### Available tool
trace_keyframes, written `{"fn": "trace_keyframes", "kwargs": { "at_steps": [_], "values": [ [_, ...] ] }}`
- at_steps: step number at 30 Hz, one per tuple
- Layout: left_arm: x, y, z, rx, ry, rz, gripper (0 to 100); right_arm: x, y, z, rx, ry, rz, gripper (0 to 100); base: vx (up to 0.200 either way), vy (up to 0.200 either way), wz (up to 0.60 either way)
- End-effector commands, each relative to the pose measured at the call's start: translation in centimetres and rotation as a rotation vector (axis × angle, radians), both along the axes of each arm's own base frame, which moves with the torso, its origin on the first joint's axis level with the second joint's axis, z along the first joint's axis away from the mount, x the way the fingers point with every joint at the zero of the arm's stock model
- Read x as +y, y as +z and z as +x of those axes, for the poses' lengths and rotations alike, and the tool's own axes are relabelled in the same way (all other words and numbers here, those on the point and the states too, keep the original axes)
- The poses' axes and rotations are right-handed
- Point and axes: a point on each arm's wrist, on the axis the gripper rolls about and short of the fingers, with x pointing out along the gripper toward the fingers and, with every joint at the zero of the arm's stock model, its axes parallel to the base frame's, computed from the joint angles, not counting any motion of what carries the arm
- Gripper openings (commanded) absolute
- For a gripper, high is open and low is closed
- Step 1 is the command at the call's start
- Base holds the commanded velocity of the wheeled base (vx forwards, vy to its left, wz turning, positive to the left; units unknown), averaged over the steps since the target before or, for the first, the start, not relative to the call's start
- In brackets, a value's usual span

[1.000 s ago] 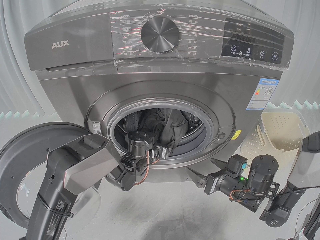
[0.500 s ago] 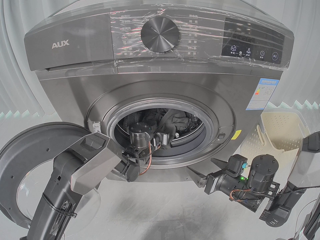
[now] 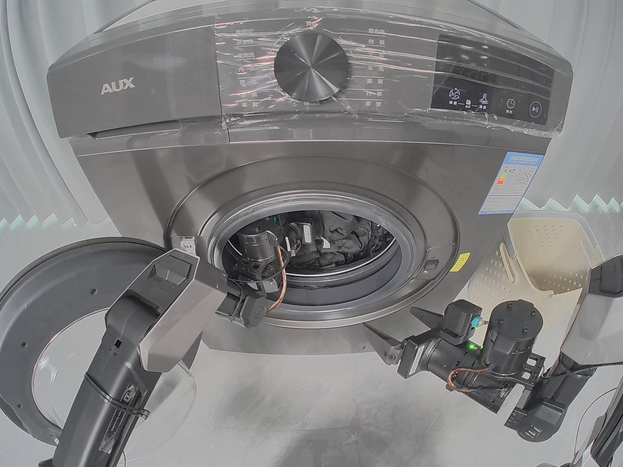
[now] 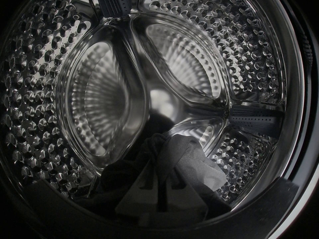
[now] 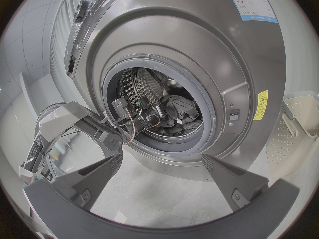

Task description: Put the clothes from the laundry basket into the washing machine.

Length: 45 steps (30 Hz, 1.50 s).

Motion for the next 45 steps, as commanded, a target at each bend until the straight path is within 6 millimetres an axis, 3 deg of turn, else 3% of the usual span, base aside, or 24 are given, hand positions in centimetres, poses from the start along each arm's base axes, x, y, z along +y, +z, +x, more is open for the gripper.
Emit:
{"fn": "trace_keyframes", "kwargs": {
  "at_steps": [1,2,3,19,23,35,36,45],
  "values": [
    [-0.1,-0.6,0.3,-0.002,0.001,-0.001,0,0.0,0.0,0.0,0.001,0.001,-0.001,100,0.000,0.000,0.00],
    [-0.2,-0.6,0.3,-0.003,-0.001,-0.002,0,0.0,0.0,0.0,0.001,0.001,-0.001,100,0.000,0.000,0.00],
    [-0.2,-0.7,0.3,-0.003,-0.001,-0.002,100,0.0,0.0,0.0,0.001,-0.001,-0.001,100,0.000,0.000,0.00],
    [-1.5,-2.0,-1.6,0.071,-0.039,0.027,100,-0.1,0.1,0.0,-0.003,-0.004,0.002,100,0.000,0.000,0.00],
    [-1.7,-2.9,-3.5,0.149,-0.071,0.082,100,-0.1,0.0,0.0,0.000,-0.004,0.001,100,0.000,0.000,0.00],
    [-0.8,-6.2,-2.6,0.226,-0.047,0.170,100,0.0,0.0,0.1,0.000,-0.004,0.004,100,0.000,0.000,0.00],
    [-0.7,-6.4,-2.5,0.231,-0.042,0.174,0,0.0,0.0,0.1,0.000,-0.004,0.004,100,0.000,0.000,0.00],
    [-1.7,-4.7,-0.6,0.167,-0.044,0.121,0,-0.1,-0.1,0.1,0.003,-0.004,0.003,100,0.000,0.000,0.00]
  ]
}}
